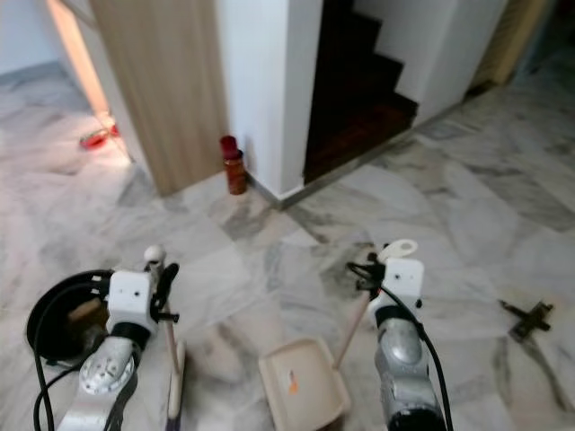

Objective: Sweep floor

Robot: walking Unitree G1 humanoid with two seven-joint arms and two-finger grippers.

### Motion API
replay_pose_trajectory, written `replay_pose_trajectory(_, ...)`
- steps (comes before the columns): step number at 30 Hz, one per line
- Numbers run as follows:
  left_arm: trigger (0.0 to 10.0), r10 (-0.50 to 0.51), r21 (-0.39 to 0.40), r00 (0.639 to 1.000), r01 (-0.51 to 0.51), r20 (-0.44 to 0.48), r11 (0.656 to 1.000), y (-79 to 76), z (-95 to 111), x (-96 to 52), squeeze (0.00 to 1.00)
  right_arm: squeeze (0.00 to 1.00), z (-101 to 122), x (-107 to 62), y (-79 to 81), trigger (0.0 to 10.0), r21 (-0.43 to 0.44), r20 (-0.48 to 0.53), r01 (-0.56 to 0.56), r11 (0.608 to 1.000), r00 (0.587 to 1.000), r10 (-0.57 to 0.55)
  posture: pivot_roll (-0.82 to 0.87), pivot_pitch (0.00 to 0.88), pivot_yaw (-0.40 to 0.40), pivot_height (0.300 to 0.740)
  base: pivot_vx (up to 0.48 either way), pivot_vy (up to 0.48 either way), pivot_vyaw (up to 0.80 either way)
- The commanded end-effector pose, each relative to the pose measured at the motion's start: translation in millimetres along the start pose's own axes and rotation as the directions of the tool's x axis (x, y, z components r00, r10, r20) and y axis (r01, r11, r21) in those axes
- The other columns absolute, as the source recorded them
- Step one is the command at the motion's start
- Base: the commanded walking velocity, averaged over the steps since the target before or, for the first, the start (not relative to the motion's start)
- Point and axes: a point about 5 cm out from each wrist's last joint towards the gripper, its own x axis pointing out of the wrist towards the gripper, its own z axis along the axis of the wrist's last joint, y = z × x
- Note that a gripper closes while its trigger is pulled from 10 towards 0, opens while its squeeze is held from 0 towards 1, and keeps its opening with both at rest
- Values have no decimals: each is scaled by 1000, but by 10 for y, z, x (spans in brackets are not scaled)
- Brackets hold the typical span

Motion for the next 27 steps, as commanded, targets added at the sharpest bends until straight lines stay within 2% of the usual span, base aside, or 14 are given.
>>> replay_pose_trajectory(1,10000,1,7,1000,-1,28,1000,11,56,25,0,0,117,48,43,10000,-8,46,-10,1000,999,10,-3,0,-5,740,0,0,-738)
replay_pose_trajectory(27,10000,-19,-1,999,19,33,1000,-11,78,45,0,0,208,49,-16,10000,-13,90,51,999,995,-49,-16,0,11,740,0,0,-737)
